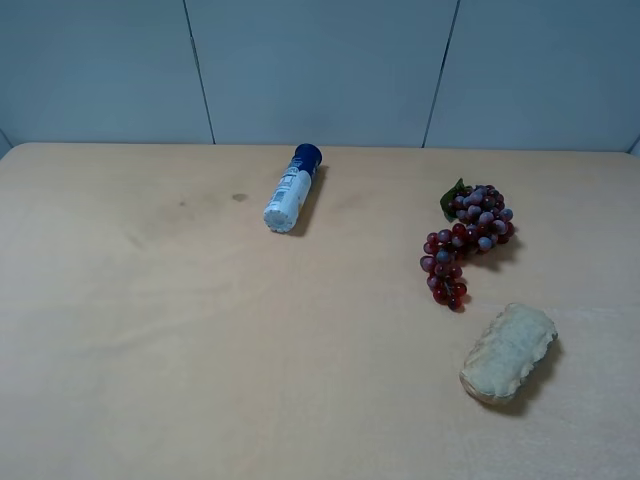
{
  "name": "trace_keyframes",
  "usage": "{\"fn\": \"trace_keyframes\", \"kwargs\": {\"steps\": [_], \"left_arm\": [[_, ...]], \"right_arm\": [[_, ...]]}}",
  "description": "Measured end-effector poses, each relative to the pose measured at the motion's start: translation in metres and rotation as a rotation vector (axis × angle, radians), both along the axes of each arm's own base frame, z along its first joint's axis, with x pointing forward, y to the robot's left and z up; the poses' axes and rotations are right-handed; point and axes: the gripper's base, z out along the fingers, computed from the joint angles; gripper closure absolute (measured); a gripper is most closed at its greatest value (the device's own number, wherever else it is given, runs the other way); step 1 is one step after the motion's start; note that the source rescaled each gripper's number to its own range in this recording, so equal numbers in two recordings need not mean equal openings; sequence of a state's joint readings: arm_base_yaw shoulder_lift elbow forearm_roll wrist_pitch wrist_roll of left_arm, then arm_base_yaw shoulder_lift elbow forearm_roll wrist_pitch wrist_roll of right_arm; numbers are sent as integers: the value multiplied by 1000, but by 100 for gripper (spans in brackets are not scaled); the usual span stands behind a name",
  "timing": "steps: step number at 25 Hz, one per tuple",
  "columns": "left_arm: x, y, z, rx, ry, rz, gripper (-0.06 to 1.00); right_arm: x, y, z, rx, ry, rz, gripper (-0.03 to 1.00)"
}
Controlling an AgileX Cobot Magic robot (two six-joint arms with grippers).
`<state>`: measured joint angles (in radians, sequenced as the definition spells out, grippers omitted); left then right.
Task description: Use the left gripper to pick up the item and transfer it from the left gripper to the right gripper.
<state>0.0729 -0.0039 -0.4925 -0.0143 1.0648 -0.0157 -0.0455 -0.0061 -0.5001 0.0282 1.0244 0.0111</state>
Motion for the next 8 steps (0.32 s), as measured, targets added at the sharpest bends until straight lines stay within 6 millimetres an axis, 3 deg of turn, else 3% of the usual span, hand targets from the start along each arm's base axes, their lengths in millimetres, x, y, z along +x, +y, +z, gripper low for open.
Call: {"fn": "trace_keyframes", "kwargs": {"steps": [8], "left_arm": [[0,0,0,0,0,0,5]], "right_arm": [[0,0,0,0,0,0,-3]]}}
